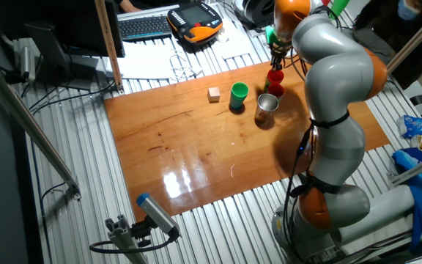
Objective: Stack the cups
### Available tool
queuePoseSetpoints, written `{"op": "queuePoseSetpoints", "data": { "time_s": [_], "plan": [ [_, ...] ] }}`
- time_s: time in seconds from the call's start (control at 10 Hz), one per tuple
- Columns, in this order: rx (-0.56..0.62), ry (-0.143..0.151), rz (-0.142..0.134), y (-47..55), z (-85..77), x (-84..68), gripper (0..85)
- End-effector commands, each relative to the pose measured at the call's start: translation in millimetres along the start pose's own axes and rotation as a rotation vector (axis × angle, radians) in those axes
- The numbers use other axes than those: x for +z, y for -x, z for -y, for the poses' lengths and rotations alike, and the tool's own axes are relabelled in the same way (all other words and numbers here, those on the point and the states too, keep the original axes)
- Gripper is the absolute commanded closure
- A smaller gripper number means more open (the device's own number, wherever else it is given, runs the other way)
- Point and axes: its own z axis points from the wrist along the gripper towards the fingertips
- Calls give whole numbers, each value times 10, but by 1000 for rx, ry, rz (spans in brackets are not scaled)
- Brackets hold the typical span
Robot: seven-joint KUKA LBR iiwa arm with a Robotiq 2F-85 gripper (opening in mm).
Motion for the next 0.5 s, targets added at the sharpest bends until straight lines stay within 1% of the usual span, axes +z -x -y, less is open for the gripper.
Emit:
{"op": "queuePoseSetpoints", "data": {
  "time_s": [0.0,0.1,0.4],
  "plan": [
    [-11,-1,-4,12,-25,49,510],
    [-23,-1,-10,35,-47,100,510],
    [-36,-7,-24,56,-84,178,510]
  ]
}}
